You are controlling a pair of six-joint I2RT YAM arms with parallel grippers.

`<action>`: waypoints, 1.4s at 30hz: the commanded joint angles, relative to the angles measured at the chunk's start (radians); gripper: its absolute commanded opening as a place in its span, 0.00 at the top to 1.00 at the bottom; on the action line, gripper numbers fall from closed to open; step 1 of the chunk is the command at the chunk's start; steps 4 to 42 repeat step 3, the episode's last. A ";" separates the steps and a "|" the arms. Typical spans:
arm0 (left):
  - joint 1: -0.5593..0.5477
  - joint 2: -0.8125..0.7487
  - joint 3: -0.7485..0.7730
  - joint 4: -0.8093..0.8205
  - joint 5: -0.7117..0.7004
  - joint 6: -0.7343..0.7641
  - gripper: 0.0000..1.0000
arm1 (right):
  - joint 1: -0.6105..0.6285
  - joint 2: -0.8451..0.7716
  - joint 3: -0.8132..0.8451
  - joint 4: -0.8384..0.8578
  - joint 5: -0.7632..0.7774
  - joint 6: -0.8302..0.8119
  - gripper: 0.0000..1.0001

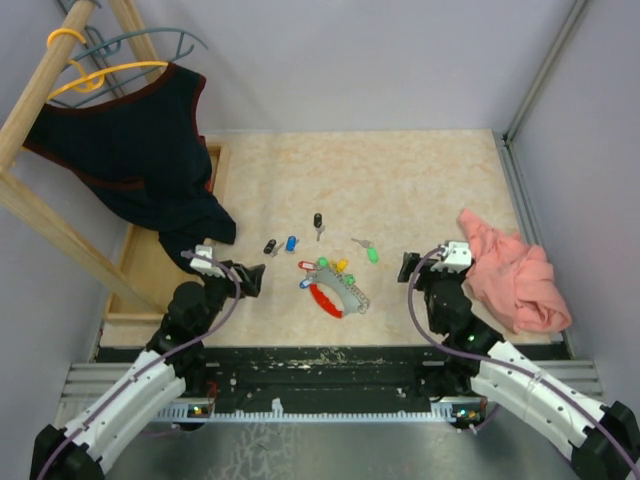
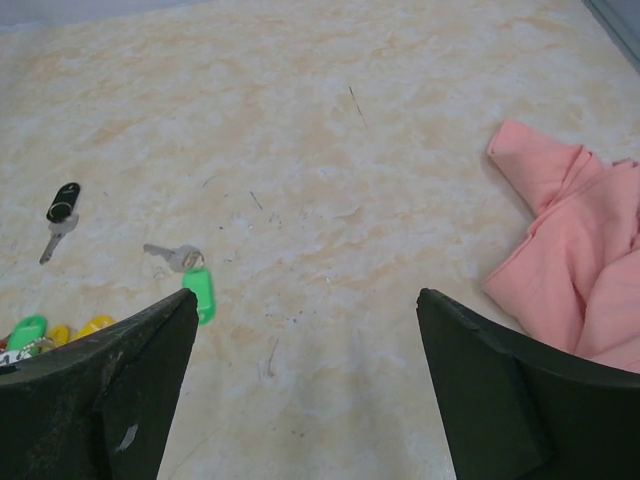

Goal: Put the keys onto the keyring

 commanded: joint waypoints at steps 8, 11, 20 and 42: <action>0.005 -0.029 -0.020 0.036 0.041 0.021 0.00 | -0.008 0.027 0.024 0.022 0.006 0.011 0.09; 0.005 -0.029 -0.020 0.036 0.041 0.021 0.00 | -0.008 0.027 0.024 0.022 0.006 0.011 0.09; 0.005 -0.029 -0.020 0.036 0.041 0.021 0.00 | -0.008 0.027 0.024 0.022 0.006 0.011 0.09; 0.005 -0.029 -0.020 0.036 0.041 0.021 0.00 | -0.008 0.027 0.024 0.022 0.006 0.011 0.09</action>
